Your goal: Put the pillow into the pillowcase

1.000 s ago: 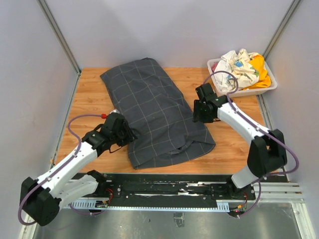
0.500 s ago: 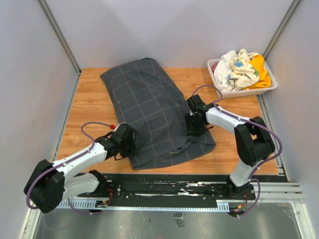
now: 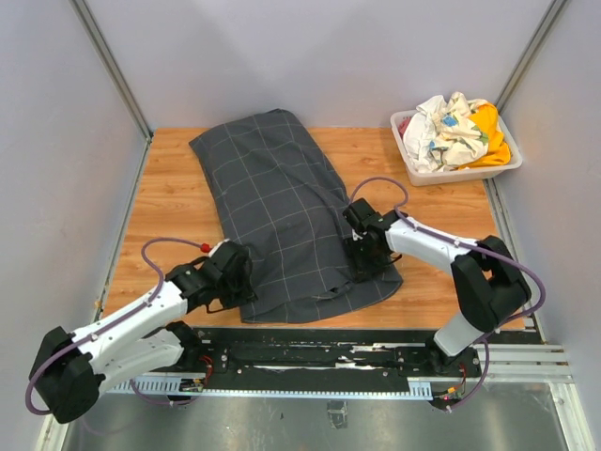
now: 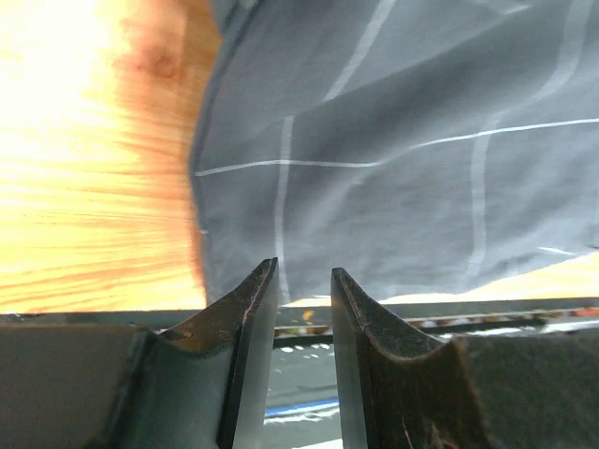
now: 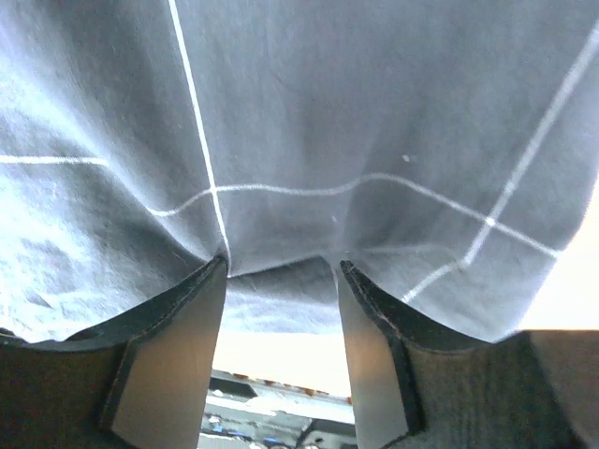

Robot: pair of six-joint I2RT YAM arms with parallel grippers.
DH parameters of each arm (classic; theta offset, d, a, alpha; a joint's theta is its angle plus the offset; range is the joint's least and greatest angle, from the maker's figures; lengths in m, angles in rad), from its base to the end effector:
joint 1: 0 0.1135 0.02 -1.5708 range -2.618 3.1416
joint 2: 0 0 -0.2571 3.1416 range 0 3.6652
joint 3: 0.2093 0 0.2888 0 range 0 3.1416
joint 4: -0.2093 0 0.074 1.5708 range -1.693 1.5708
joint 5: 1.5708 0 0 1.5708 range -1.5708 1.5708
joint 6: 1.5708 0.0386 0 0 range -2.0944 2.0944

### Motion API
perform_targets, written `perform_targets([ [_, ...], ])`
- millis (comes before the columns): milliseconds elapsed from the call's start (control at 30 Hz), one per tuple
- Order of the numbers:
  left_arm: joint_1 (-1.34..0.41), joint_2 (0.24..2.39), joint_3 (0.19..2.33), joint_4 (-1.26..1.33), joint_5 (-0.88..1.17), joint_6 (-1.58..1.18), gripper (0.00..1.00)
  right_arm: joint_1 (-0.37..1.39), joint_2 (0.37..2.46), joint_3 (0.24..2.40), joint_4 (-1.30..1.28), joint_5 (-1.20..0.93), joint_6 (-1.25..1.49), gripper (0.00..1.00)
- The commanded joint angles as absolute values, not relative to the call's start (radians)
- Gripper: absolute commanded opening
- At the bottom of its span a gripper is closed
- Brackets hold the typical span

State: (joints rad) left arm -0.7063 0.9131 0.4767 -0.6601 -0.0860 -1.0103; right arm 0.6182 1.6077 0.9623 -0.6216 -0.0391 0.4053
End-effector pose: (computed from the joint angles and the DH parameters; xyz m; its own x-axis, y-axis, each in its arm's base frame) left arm 0.1509 -0.1244 0.1519 -0.8822 -0.3566 -0.3075 -0.2453 0.9055 -0.3462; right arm 0.2639 0.1895 0.1410 -0.9467 -0.1898 -0.2602 -0.2343 0.9602 0.1522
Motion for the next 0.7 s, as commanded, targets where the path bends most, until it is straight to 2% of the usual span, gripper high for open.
perform_targets([
  [0, -0.716, 0.906, 0.674, -0.755, -0.182, -1.044, 0.34, 0.624, 1.538, 1.043, -0.748, 0.045, 0.372, 0.55],
  [167, -0.716, 0.993, 0.872, -0.79, -0.264, -1.035, 0.34, 0.628, 1.531, 1.179, -0.751, 0.028, 0.351, 0.57],
  [333, -0.671, 1.074, 0.959, -0.765, -0.328, -0.995, 0.39, 0.641, 1.566, 1.287, -0.734, -0.012, 0.343, 0.59],
  [667, -0.631, 1.2, 0.787, -0.631, -0.326, -1.023, 0.43, 0.644, 1.607, 1.303, -0.717, -0.047, 0.325, 0.59],
])
